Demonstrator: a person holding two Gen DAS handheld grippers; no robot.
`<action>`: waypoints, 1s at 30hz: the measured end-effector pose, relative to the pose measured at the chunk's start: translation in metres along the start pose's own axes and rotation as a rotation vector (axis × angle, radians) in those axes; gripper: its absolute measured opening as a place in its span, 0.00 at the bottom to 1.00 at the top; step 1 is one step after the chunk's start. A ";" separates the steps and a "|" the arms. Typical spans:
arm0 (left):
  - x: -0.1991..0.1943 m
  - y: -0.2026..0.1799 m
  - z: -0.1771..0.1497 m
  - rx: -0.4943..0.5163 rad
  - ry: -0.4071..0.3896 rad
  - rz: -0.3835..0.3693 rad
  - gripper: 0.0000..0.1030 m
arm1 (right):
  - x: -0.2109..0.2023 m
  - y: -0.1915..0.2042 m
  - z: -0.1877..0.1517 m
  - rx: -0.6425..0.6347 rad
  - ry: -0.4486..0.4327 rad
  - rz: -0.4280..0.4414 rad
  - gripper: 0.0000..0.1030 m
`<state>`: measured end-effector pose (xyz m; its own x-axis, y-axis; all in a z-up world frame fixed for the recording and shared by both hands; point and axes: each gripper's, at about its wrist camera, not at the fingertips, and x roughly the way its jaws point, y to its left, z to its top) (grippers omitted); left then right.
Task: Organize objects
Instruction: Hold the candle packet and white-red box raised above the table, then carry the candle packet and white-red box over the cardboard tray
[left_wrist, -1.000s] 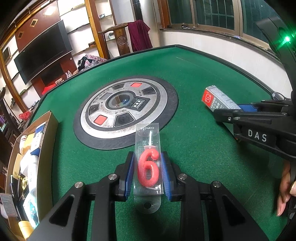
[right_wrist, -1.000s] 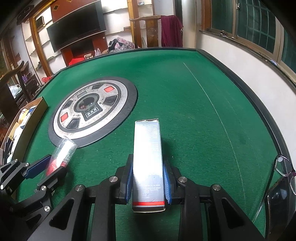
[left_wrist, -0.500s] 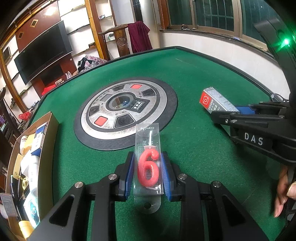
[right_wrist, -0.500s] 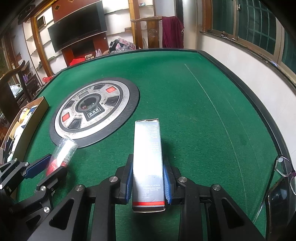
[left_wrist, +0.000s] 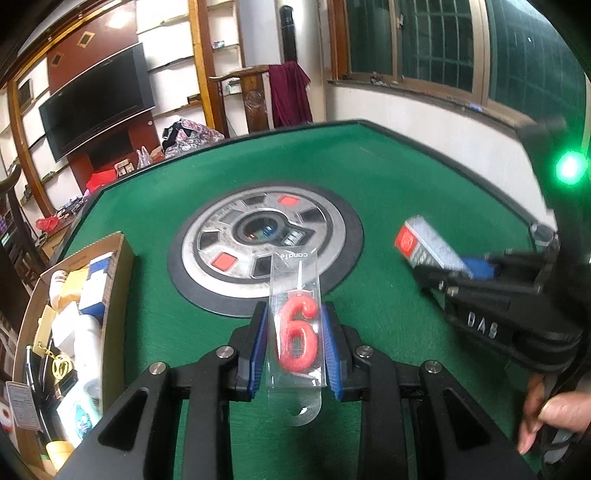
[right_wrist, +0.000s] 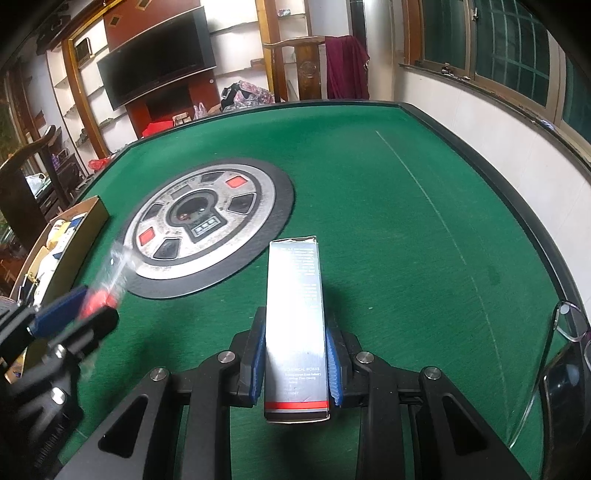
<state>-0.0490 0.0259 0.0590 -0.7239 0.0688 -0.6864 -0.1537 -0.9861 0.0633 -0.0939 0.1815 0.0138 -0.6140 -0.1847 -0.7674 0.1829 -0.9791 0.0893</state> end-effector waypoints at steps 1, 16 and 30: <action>-0.003 0.003 0.001 -0.009 -0.006 -0.003 0.26 | 0.000 0.003 -0.001 0.000 -0.001 0.004 0.29; -0.049 0.081 0.007 -0.173 -0.113 0.031 0.26 | -0.010 0.090 -0.002 -0.105 -0.010 0.135 0.29; -0.075 0.187 -0.017 -0.329 -0.146 0.182 0.26 | -0.017 0.178 0.004 -0.220 -0.018 0.241 0.29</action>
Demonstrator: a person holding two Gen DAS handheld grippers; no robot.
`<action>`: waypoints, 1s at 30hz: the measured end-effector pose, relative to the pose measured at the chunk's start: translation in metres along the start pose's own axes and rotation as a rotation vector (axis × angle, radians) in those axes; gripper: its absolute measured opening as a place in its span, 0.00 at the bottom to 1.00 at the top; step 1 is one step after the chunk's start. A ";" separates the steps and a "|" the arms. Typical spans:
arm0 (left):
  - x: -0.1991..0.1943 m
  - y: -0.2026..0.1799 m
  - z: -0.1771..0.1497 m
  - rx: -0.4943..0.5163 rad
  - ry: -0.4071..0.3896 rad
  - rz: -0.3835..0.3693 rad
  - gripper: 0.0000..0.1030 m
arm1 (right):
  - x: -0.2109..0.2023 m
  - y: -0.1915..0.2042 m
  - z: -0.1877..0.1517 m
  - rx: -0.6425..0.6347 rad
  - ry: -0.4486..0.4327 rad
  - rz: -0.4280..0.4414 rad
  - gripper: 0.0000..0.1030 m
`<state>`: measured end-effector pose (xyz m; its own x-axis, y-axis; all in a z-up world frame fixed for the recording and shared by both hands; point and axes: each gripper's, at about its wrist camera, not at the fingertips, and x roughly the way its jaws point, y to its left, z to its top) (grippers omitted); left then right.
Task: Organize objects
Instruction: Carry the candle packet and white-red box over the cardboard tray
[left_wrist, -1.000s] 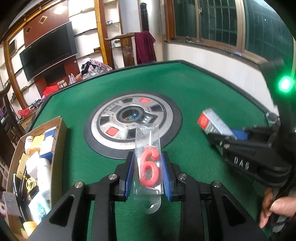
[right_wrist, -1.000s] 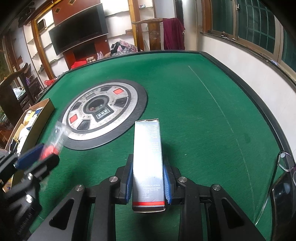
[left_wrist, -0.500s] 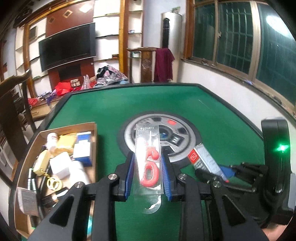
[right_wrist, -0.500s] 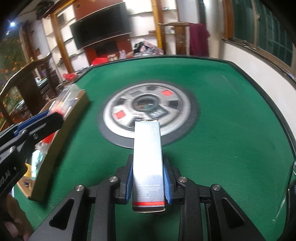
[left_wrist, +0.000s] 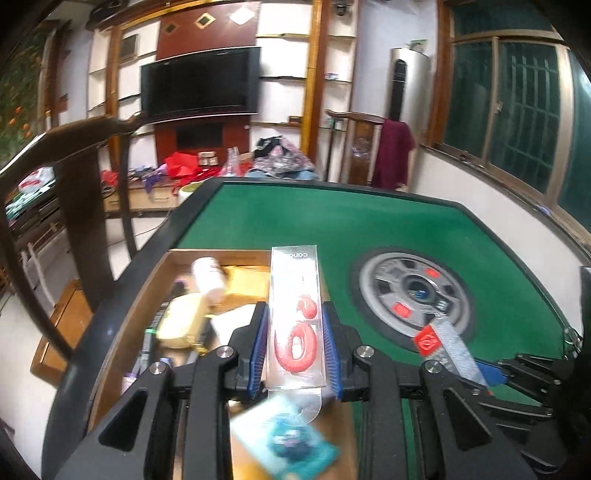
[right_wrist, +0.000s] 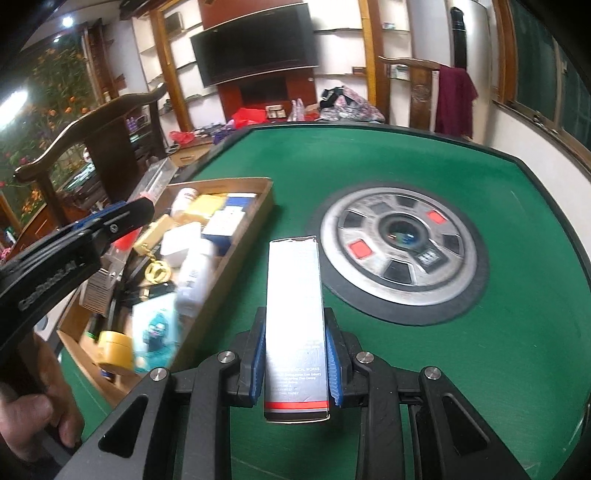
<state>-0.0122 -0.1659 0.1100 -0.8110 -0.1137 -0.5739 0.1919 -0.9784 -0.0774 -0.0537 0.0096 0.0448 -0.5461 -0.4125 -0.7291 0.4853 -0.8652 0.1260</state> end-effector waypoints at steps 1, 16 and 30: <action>0.000 0.006 0.000 -0.008 0.000 0.010 0.26 | 0.000 0.005 0.001 0.000 -0.001 0.006 0.29; 0.018 0.064 -0.004 -0.117 0.072 0.023 0.26 | 0.029 0.060 0.036 -0.030 0.037 0.122 0.30; 0.037 0.064 -0.012 -0.108 0.141 0.061 0.26 | 0.074 0.070 0.054 -0.039 0.090 0.133 0.30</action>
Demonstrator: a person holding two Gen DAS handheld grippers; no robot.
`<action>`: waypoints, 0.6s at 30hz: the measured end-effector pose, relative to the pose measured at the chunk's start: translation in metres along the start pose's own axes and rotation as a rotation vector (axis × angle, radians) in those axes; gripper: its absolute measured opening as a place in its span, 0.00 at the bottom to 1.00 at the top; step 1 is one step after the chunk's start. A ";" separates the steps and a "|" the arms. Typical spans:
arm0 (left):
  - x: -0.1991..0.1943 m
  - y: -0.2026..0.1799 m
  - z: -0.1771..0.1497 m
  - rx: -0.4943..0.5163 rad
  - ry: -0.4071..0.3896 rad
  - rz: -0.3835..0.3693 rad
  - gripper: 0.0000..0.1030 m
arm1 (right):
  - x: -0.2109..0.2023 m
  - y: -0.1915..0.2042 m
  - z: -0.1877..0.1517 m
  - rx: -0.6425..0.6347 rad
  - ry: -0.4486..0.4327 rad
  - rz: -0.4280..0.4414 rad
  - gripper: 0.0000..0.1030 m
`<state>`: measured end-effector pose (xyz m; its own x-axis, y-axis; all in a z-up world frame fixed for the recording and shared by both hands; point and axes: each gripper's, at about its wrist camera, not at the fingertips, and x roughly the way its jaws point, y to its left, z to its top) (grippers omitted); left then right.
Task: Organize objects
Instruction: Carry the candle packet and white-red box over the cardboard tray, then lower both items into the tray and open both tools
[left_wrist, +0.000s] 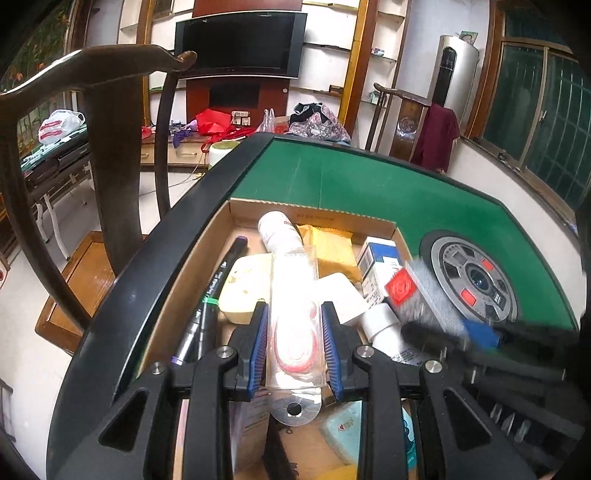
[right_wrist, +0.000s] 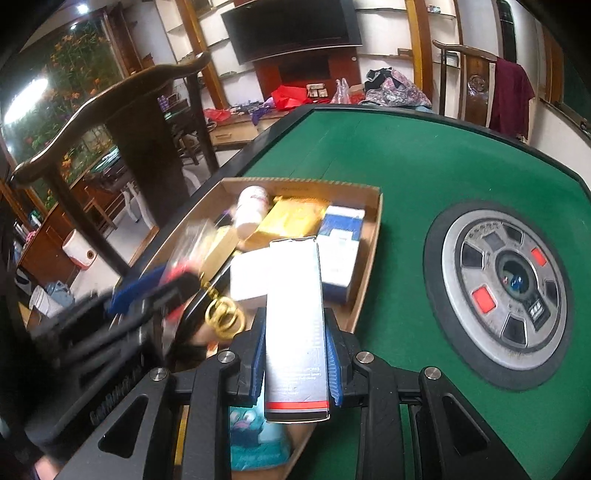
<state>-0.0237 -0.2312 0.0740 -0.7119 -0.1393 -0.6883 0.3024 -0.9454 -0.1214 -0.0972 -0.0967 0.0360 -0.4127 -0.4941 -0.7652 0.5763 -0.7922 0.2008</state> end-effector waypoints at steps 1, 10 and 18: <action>0.002 -0.001 -0.001 0.005 0.004 0.004 0.26 | 0.001 -0.002 0.004 0.006 -0.005 -0.001 0.30; 0.006 -0.003 -0.002 0.021 0.021 0.012 0.26 | 0.023 0.006 0.025 -0.004 0.028 0.057 0.30; 0.007 -0.010 -0.004 0.051 0.034 0.011 0.27 | 0.037 0.010 0.024 -0.004 0.056 0.064 0.29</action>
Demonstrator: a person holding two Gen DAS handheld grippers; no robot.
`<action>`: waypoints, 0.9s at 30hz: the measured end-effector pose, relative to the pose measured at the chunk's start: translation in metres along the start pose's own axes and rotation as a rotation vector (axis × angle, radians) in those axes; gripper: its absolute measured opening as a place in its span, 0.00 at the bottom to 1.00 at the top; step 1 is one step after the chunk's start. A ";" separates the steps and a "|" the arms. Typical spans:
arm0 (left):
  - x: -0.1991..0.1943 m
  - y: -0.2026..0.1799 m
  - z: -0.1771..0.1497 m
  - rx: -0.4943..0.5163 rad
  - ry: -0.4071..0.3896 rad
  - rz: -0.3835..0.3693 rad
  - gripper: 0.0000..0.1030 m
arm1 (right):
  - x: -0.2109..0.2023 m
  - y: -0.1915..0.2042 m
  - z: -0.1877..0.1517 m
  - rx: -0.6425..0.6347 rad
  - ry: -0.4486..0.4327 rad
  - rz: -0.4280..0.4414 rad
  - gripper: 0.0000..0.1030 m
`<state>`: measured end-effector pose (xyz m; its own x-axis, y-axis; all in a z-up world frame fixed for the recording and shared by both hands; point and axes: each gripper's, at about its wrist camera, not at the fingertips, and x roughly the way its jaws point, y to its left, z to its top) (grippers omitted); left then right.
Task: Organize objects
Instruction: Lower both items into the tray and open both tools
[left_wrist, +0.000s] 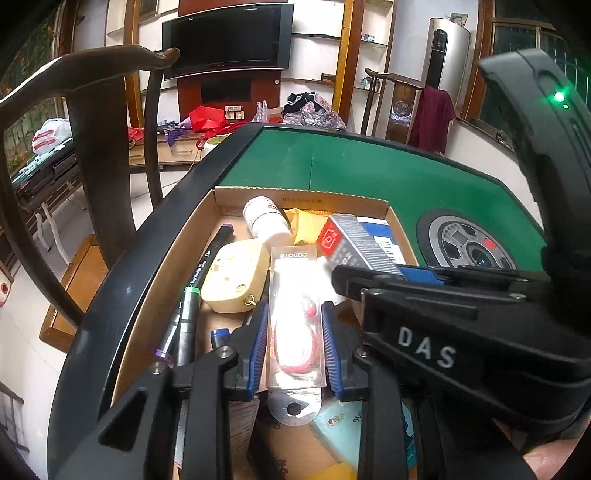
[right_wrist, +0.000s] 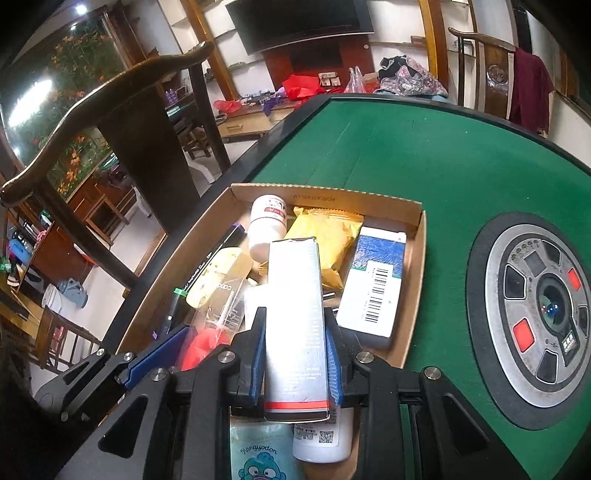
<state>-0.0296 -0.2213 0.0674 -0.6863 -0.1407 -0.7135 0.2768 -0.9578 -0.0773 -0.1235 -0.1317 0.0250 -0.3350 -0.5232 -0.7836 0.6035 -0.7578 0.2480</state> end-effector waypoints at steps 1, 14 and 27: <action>0.000 0.000 0.000 -0.002 0.000 0.004 0.27 | 0.001 0.001 0.000 -0.003 0.002 -0.002 0.29; 0.004 0.000 -0.001 0.004 0.014 0.022 0.27 | 0.006 0.009 0.002 -0.034 0.017 -0.014 0.29; 0.007 0.002 -0.001 0.008 0.027 0.033 0.27 | 0.012 0.014 0.003 -0.064 0.031 -0.024 0.29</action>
<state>-0.0334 -0.2237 0.0615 -0.6585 -0.1652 -0.7342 0.2932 -0.9548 -0.0481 -0.1217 -0.1497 0.0209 -0.3280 -0.4917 -0.8066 0.6407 -0.7432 0.1925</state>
